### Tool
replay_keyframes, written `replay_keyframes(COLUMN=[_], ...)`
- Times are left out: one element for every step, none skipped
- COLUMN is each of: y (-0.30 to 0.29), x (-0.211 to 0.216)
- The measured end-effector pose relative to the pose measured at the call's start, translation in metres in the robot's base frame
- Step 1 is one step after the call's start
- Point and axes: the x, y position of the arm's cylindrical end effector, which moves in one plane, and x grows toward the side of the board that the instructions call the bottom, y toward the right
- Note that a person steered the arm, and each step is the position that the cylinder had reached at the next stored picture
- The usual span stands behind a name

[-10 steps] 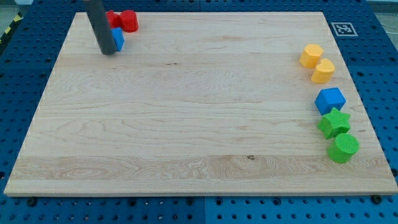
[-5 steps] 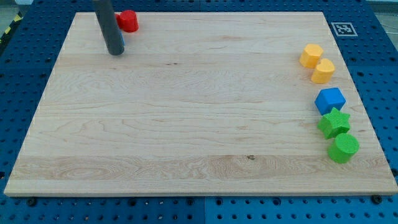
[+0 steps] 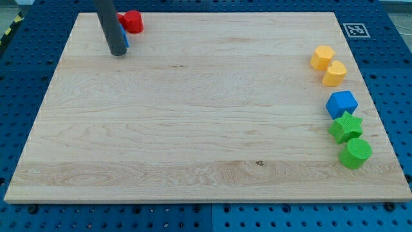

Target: Adjust the triangle below the red blocks

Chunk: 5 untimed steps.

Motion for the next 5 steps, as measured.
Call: replay_keyframes(y=[-0.017, -0.020, -0.018, 0.019, 0.041], x=[-0.015, -0.020, -0.013, -0.001, 0.004])
